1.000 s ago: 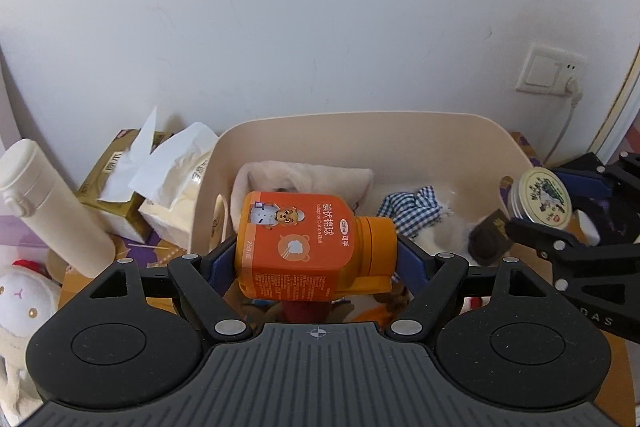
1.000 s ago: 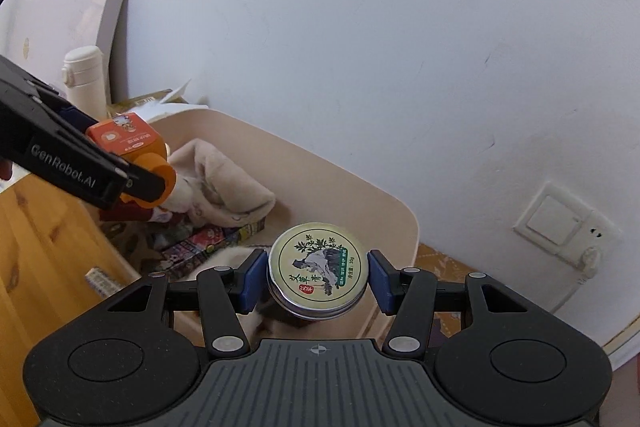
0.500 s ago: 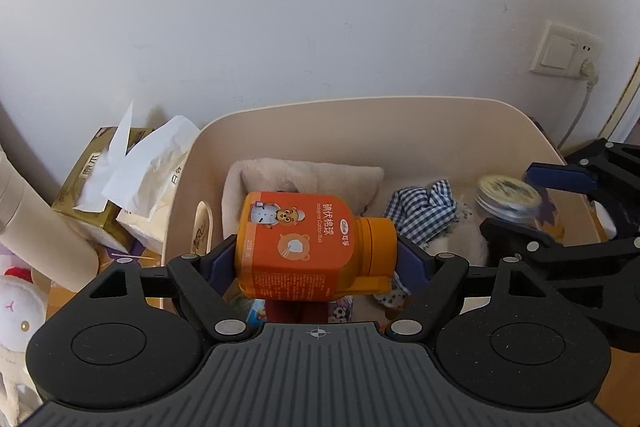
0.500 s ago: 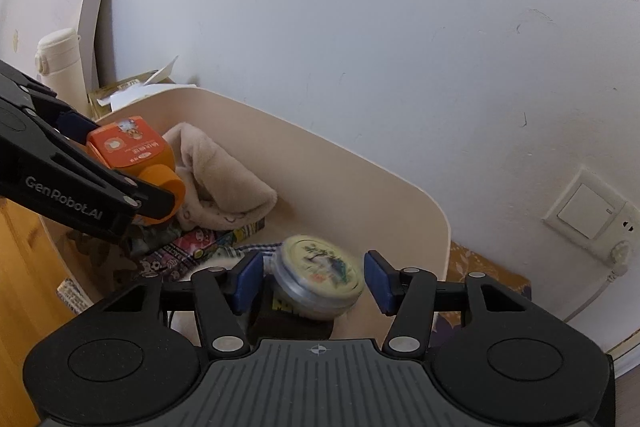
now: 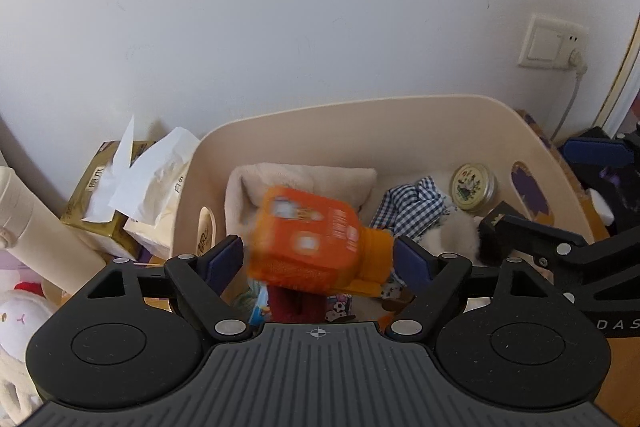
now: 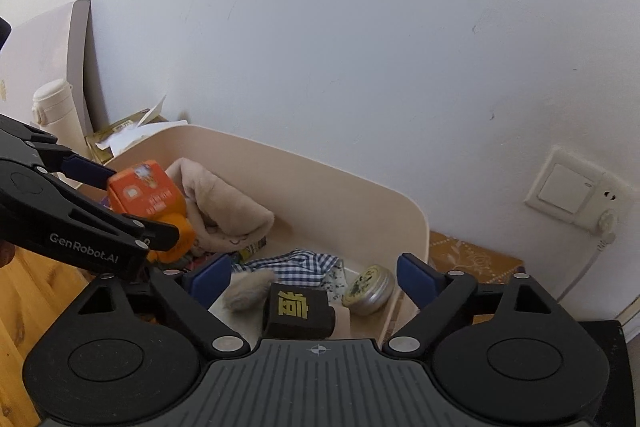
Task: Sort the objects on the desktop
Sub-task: 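Open both tools to drop the orange bottle and round tin into the bin, then move both tools back toward the blue-and-white box and clear plastic bag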
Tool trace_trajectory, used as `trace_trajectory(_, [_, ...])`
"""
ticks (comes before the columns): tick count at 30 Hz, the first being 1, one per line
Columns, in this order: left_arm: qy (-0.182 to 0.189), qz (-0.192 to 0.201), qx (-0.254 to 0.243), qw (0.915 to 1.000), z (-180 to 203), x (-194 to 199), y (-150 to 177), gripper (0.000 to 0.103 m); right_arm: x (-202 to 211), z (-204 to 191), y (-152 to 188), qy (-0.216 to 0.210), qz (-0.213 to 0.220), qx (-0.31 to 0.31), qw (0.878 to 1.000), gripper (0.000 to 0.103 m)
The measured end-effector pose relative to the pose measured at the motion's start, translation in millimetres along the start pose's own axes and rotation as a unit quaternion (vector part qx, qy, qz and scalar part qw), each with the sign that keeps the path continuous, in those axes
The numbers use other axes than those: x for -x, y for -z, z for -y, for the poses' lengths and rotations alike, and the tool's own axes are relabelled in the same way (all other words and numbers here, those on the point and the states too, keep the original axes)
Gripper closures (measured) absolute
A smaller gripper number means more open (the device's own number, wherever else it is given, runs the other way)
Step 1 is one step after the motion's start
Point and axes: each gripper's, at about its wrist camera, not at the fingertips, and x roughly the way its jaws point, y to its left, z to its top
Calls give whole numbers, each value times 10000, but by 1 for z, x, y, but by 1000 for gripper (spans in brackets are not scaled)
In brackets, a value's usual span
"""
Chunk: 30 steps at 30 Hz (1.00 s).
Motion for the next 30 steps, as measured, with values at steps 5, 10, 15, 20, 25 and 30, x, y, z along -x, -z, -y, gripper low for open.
trace_trajectory(5, [9,184,66,9998,-4,22,0,19,15,-7,1,109,49,17,9999,2])
trace_trajectory(10, [11,329,57,9994,-9,42,5,19,33,-12,6,213,106,-57,9997,0])
trace_trajectory(15, [57,403,-9,9992,-11,60,16,18,47,-19,13,305,97,-86,9995,0])
trace_trajectory(20, [118,423,-45,9990,-15,72,29,18,63,-23,22,338,76,-136,9993,0])
trace_trajectory(25, [251,326,123,9991,-22,79,40,18,71,-30,33,381,-28,-99,9992,0])
trace_trajectory(30, [398,276,128,9987,-25,84,54,18,75,-37,49,347,-163,-157,9991,0])
